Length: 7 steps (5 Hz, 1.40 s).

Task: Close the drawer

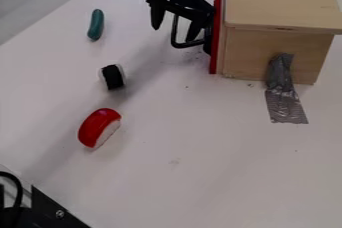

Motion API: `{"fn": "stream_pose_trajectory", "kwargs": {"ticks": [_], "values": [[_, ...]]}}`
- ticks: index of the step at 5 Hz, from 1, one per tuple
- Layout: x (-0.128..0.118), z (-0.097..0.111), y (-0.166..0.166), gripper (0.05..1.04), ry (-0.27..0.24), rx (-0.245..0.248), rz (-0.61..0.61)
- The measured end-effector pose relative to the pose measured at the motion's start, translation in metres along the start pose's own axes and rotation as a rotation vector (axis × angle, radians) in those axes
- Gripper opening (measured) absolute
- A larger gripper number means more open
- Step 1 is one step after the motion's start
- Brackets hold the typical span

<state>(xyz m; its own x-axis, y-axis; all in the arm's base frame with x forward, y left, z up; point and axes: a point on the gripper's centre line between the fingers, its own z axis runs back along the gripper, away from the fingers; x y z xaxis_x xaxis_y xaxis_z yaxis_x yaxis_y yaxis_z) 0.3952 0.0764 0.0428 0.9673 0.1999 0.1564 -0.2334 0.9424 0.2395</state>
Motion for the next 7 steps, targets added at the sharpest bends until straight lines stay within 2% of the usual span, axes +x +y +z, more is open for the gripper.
{"fn": "stream_pose_trajectory", "kwargs": {"ticks": [4,5,7], "values": [[0.021,-0.002,-0.007,0.998,-0.010,0.005,-0.002],[0.026,-0.001,-0.002,0.998,-0.006,0.029,0.026],[0.032,0.010,0.021,0.998,0.027,0.022,0.101]]}}
